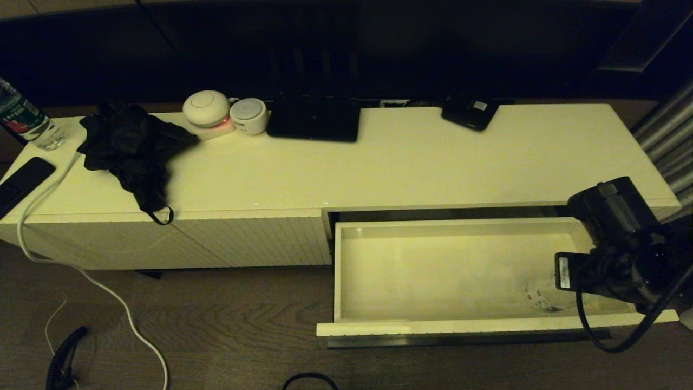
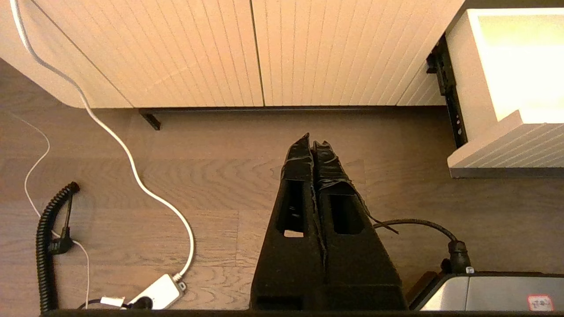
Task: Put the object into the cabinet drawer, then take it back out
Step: Put the mineral water in the drawer
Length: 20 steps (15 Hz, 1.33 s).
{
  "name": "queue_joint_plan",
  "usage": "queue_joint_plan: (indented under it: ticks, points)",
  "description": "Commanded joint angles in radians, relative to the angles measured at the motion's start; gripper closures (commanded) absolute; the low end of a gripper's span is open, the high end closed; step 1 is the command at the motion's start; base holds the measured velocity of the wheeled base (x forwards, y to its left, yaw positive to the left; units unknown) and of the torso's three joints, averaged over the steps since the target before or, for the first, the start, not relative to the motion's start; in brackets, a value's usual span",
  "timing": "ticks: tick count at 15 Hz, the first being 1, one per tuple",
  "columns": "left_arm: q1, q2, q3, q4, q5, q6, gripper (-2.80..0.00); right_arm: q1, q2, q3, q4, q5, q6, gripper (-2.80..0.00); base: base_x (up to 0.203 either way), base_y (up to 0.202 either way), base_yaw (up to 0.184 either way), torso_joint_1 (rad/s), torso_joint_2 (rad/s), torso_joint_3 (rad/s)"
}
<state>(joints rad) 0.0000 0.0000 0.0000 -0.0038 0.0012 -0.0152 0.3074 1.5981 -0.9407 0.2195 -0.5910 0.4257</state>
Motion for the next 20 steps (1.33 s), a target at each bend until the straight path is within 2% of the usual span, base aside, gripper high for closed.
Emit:
queue_joint_plan:
  ticks: [1, 5, 8, 10, 15, 20]
  points:
    - [0.0, -0.002, 0.002, -0.001, 0.0, 0.0, 0.0, 0.078, 0.023, -0.015, -0.007, -0.076, -0.02, 0.0, 0.0, 0.0, 0.0, 0.0, 0.0, 0.0]
    - [0.0, -0.002, 0.002, -0.001, 0.0, 0.0, 0.0, 0.178, 0.081, -0.056, -0.006, -0.147, -0.089, 0.0, 0.0, 0.0, 0.0, 0.0, 0.0, 0.0]
    - [0.0, -0.002, 0.0, -0.001, 0.0, 0.0, 0.0, 0.243, 0.144, -0.067, -0.001, -0.237, -0.098, 0.0, 0.0, 0.0, 0.0, 0.0, 0.0, 0.0]
    - [0.0, -0.002, 0.001, -0.001, 0.0, 0.0, 0.0, 0.272, 0.169, -0.069, 0.005, -0.269, -0.101, 0.0, 0.0, 0.0, 0.0, 0.0, 0.0, 0.0]
    - [0.0, -0.002, 0.002, -0.001, 0.0, 0.0, 0.0, 0.334, 0.226, -0.089, 0.005, -0.323, -0.107, 0.0, 0.0, 0.0, 0.0, 0.0, 0.0, 0.0]
    - [0.0, -0.002, 0.001, -0.001, 0.0, 0.0, 0.0, 0.392, 0.297, -0.164, 0.007, -0.33, -0.102, 0.0, 0.0, 0.0, 0.0, 0.0, 0.0, 0.0]
